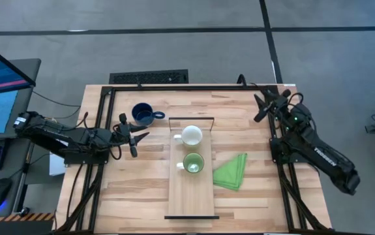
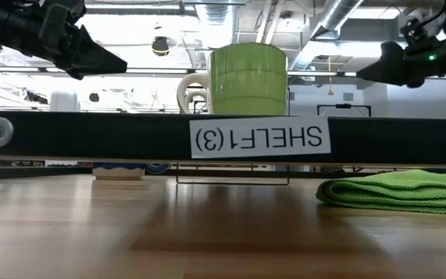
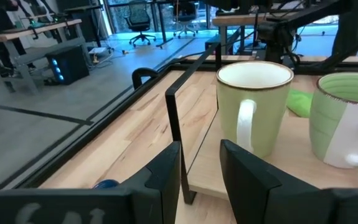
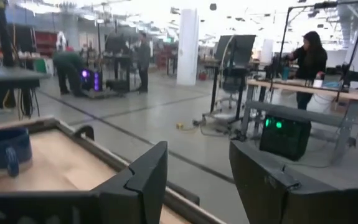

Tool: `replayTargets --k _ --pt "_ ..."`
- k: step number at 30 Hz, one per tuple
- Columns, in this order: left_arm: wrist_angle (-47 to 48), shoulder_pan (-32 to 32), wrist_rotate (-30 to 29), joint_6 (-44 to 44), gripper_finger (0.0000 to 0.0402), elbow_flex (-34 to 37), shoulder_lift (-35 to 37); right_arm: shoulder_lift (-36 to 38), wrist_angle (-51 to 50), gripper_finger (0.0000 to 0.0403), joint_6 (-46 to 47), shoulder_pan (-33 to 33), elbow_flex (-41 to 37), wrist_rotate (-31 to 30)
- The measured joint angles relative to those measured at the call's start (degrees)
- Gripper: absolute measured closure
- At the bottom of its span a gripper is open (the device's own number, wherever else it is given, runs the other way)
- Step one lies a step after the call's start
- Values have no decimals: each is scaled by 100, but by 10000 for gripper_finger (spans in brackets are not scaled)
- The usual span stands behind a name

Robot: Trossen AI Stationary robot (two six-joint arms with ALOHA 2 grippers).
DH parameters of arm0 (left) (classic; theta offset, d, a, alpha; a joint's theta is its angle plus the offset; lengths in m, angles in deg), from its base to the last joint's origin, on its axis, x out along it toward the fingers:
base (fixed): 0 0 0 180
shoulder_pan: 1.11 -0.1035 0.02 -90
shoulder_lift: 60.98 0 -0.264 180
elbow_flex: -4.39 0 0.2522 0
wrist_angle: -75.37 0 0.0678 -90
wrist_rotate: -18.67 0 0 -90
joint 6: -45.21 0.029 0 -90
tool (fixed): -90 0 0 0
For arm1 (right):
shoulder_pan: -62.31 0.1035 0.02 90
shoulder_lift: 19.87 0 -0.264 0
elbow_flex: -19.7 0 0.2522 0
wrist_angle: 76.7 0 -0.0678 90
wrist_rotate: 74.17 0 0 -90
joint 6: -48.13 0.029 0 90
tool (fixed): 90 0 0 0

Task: Stack small to large cups/mugs on shelf
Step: Put the blue mug on the shelf

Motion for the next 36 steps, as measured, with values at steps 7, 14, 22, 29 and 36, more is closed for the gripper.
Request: replayTargets --k 7,14,22,29,36 --pt "-174 -138 -410 148 297 -9 1 213 -336 207 -53 0 0 -3" --pt "584 -1014 -490 -66 297 -541 -2 223 -346 208 230 17 0 31" --pt "2701 -2498 116 -986 297 -1845 -36 221 -799 208 189 160 0 34" --pt "4052 -3429 641 -1575 297 -2831 -391 221 -1032 207 183 164 0 34" --pt "4062 -3941 903 -1283 295 -3186 -1120 221 -1034 209 185 164 0 34"
